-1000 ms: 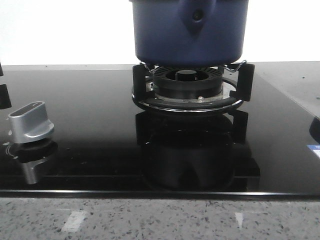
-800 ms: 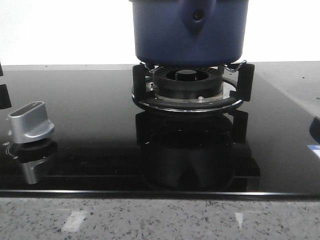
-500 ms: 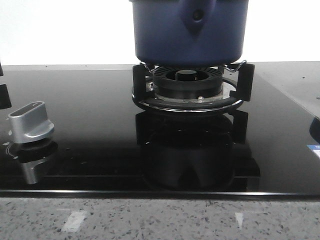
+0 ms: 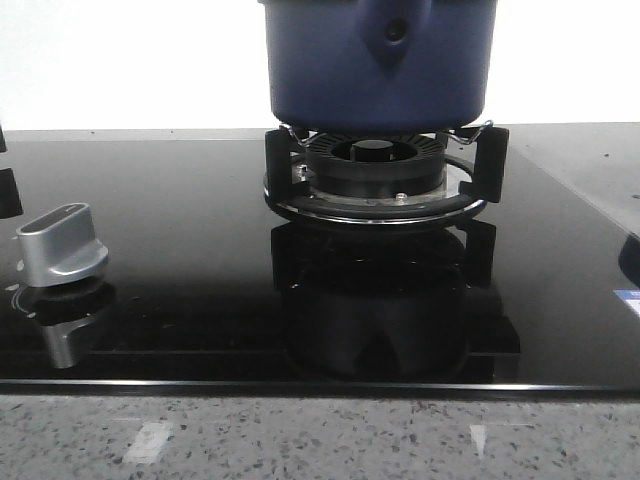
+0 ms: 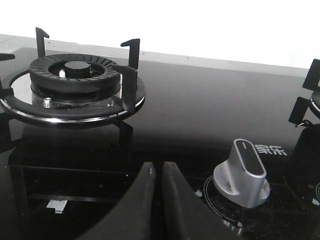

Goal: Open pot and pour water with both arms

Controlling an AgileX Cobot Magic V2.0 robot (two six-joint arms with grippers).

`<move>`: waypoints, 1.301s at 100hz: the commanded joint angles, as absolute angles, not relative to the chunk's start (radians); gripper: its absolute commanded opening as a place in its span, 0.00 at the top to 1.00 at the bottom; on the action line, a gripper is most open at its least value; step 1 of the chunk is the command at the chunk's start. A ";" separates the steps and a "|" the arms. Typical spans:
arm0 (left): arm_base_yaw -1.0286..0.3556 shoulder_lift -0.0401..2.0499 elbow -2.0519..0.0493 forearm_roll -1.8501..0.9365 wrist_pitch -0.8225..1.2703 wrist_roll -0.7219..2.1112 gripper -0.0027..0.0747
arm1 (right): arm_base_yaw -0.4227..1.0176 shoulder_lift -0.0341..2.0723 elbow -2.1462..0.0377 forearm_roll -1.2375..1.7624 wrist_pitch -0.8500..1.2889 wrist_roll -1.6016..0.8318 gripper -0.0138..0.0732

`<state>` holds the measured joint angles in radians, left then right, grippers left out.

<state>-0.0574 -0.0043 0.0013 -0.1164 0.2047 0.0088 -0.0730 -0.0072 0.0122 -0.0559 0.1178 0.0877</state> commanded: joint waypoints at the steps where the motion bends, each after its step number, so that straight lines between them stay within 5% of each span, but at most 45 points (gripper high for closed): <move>1: -0.060 -0.032 0.032 -0.124 0.117 0.000 0.99 | -0.077 -0.025 0.038 -0.066 0.030 0.086 0.91; 62: -0.060 -0.032 0.032 -0.136 0.036 0.000 0.99 | -0.077 -0.025 0.038 0.064 -0.067 0.086 0.91; 94: -0.060 -0.032 0.032 -0.591 -0.016 0.000 0.99 | -0.077 -0.025 0.036 0.473 -0.063 0.088 0.91; 130: -0.060 0.010 -0.150 -0.661 0.042 0.000 0.99 | -0.077 0.018 -0.185 0.425 0.254 0.029 0.90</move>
<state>-0.0574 -0.0043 -0.0501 -0.7007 0.0615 0.0073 -0.0730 -0.0072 -0.0759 0.4864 0.2353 0.0619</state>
